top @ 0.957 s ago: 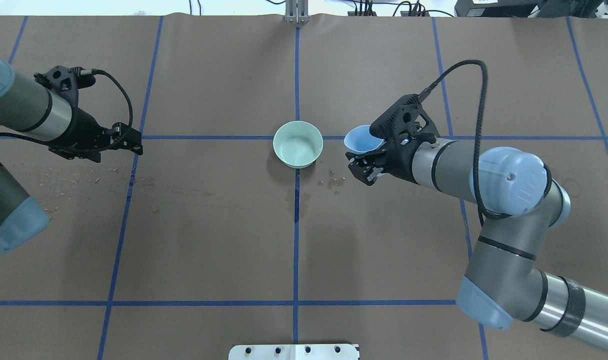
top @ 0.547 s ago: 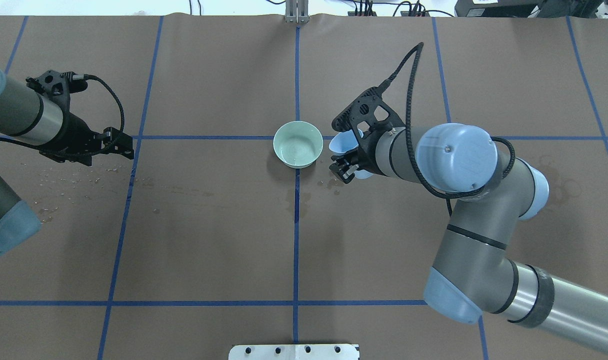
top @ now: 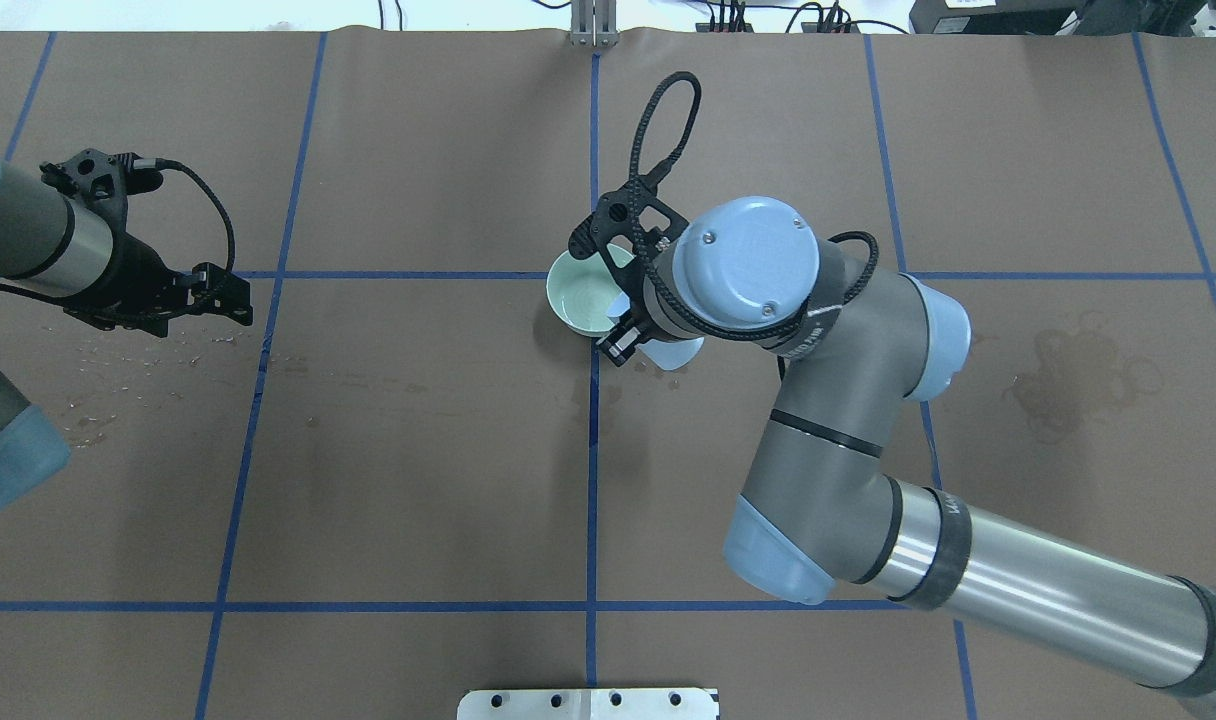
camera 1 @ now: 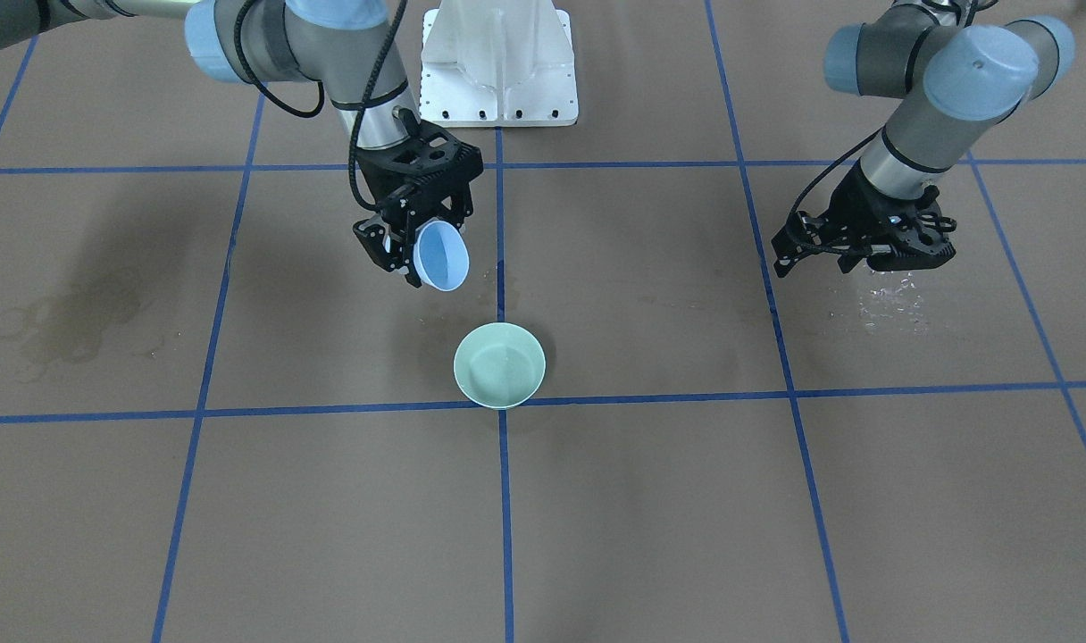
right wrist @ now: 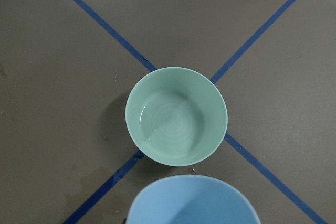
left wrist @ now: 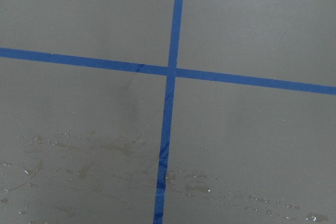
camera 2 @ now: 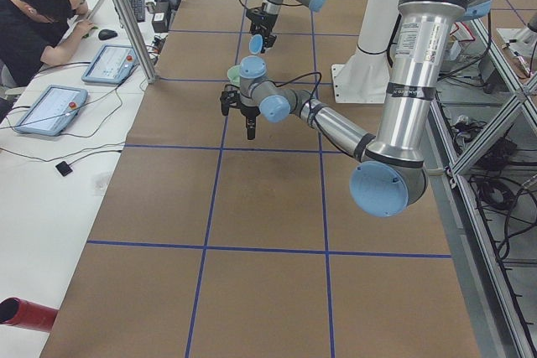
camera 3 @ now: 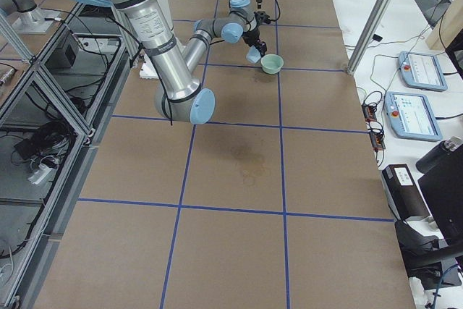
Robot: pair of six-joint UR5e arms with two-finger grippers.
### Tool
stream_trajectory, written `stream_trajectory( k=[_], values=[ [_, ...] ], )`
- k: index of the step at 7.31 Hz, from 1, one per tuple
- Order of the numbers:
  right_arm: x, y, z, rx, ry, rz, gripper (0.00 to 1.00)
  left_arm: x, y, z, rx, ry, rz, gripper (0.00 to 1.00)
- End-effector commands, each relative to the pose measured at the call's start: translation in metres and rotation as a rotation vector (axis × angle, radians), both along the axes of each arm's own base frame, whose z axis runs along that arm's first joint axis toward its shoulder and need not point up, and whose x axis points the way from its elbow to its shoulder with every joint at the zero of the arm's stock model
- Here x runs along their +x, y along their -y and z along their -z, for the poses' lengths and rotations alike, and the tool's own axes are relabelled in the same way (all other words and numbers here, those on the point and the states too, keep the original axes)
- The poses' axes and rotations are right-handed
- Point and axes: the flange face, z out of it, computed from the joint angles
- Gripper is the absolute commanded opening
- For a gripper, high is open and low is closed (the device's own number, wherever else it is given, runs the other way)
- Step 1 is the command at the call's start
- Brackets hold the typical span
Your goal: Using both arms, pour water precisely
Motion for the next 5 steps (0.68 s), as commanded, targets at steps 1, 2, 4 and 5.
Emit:
stream_trajectory(
  k=[1, 2, 4, 5],
  values=[
    [-0.028, 0.019, 0.003, -0.021, -0.044, 0.004, 0.0, 0.001, 0.001, -0.005, -0.006, 0.007, 0.001, 1.0],
    [-0.037, 0.028, -0.009, -0.044, -0.069, 0.007, 0.0, 0.001, 0.001, -0.005, -0.008, 0.006, 0.002, 1.0],
    [-0.044, 0.062, -0.005, -0.145, -0.114, 0.062, 0.0, 0.002, 0.002, -0.008, -0.013, 0.01, 0.003, 1.0],
    [-0.052, 0.07, 0.003, -0.144, -0.167, 0.089, 0.0, 0.002, 0.003, -0.009, -0.015, 0.011, 0.003, 1.0]
  ],
)
